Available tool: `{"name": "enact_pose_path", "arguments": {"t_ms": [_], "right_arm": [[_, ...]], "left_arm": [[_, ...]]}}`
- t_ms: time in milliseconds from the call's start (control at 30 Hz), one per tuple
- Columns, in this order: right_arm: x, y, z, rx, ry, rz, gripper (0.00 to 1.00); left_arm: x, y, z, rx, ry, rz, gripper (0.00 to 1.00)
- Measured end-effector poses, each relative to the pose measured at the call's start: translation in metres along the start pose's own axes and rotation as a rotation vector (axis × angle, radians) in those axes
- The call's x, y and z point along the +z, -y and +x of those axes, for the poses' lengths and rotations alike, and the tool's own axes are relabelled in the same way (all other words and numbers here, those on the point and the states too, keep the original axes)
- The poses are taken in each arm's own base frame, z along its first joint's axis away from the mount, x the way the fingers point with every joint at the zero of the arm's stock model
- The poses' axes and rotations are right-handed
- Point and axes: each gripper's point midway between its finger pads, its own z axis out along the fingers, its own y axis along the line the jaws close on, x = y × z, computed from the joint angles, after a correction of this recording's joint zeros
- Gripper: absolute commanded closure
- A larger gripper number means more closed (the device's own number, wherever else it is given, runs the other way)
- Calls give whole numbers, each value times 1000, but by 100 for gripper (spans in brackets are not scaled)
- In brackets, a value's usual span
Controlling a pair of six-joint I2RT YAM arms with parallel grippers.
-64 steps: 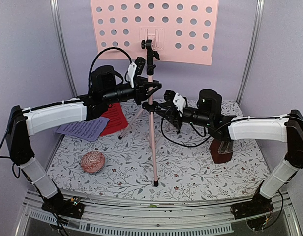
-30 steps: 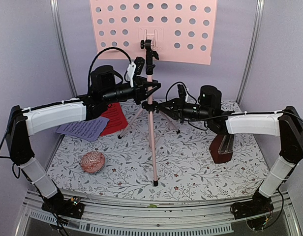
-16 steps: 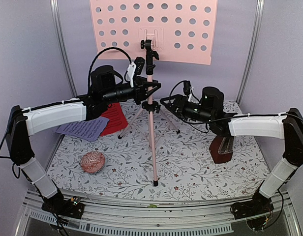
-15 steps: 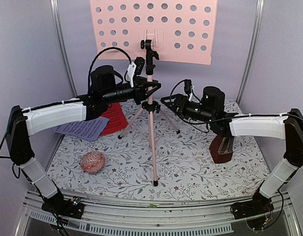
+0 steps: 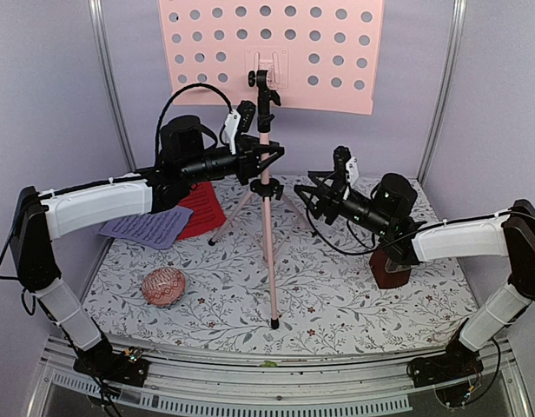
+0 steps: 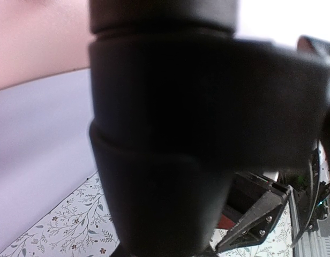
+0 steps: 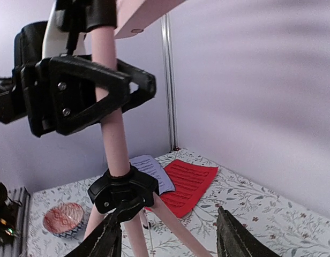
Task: Set up the instrument practice props
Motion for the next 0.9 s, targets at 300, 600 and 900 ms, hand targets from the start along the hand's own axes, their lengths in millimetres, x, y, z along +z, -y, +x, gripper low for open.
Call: {"name": "enact_pose_path", "arguments": {"t_ms": [300, 600, 900], "right_arm": [[-1, -14, 4, -615, 11, -82, 35], [4, -15, 5, -1101, 4, -80, 36], [27, -30, 26, -1395, 2, -127, 41]], "left_arm": [[0, 0, 0, -1, -2, 0, 100], [0, 0, 1, -1, -3, 0, 100], [0, 0, 0, -1, -4, 2, 100]]}}
